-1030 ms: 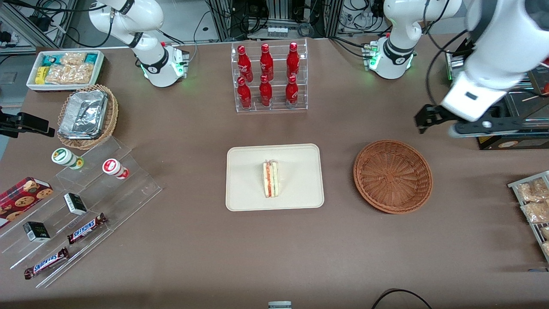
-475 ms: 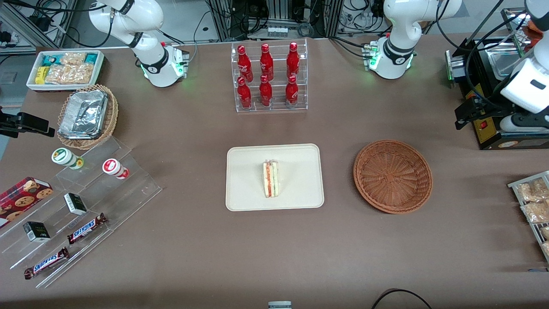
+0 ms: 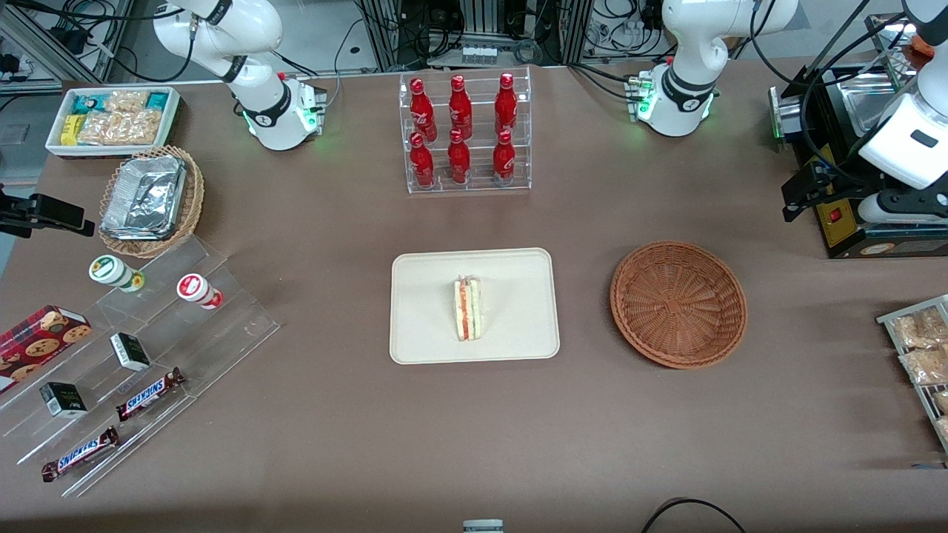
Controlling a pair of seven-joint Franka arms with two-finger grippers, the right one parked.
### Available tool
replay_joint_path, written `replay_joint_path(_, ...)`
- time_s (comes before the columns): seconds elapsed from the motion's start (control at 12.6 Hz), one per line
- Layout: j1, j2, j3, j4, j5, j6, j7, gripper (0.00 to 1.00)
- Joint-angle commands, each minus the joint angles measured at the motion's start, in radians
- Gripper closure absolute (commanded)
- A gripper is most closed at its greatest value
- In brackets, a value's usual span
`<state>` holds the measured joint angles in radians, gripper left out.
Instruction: Place sandwich from basket to tray
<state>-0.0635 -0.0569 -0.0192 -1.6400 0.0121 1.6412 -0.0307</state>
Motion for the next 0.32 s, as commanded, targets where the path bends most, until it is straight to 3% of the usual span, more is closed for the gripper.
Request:
replay_joint_path(0.0, -0.001, 0.05, 0.007, 0.08, 0.017, -0.029, 0.011, 0.0)
replay_joint_path(0.24, 0.017, 0.058, 0.007, 0.091, 0.017, -0.064, 0.015, 0.0)
